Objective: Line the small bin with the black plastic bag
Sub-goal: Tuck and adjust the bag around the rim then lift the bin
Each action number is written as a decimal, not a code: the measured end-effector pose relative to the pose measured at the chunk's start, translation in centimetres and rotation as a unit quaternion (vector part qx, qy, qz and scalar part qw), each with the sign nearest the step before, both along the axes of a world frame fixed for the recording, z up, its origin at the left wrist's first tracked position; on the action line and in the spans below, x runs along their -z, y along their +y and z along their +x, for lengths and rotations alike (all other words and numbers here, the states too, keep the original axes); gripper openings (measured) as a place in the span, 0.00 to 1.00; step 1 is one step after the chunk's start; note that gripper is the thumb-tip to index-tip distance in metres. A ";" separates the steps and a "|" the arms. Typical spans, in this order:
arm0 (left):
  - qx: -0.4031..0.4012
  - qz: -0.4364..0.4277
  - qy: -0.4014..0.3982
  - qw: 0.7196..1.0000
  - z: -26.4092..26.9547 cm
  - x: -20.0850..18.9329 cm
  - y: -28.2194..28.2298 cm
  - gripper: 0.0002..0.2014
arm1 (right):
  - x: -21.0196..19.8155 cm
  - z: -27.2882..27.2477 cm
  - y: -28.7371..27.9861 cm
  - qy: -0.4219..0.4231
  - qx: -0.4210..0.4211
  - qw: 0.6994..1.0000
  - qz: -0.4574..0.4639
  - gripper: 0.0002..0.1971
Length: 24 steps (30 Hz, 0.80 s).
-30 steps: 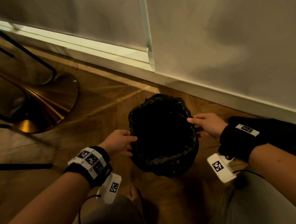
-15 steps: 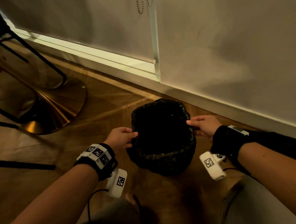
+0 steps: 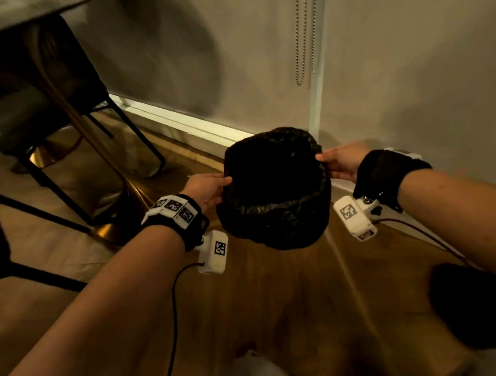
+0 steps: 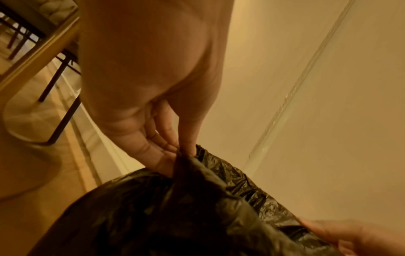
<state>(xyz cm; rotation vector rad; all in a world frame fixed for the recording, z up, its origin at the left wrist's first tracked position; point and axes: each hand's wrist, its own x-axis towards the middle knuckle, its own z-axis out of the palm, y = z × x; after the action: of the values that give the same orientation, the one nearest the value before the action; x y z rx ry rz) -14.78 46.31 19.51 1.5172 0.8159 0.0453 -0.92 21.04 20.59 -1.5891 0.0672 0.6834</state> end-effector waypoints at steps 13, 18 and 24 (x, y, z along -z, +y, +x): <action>0.002 0.024 -0.011 1.000 3.9 -1.8 12.6 0.09 | -1.0 4.4 13.6 -0.018 0.025 0.999 0.017 0.04; 0.005 0.008 -0.010 1.000 5.7 2.7 16.1 0.10 | 3.8 6.5 17.5 -0.001 0.007 1.000 0.007 0.05; -0.005 -0.024 -0.016 1.000 8.2 8.3 19.6 0.11 | 9.1 8.3 20.4 0.029 0.057 0.998 0.007 0.09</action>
<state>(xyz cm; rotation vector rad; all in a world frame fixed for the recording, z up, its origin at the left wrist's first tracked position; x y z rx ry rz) -6.56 65.95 11.25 1.4630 0.7947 0.0563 7.34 41.40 11.48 -1.5397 0.1942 0.6387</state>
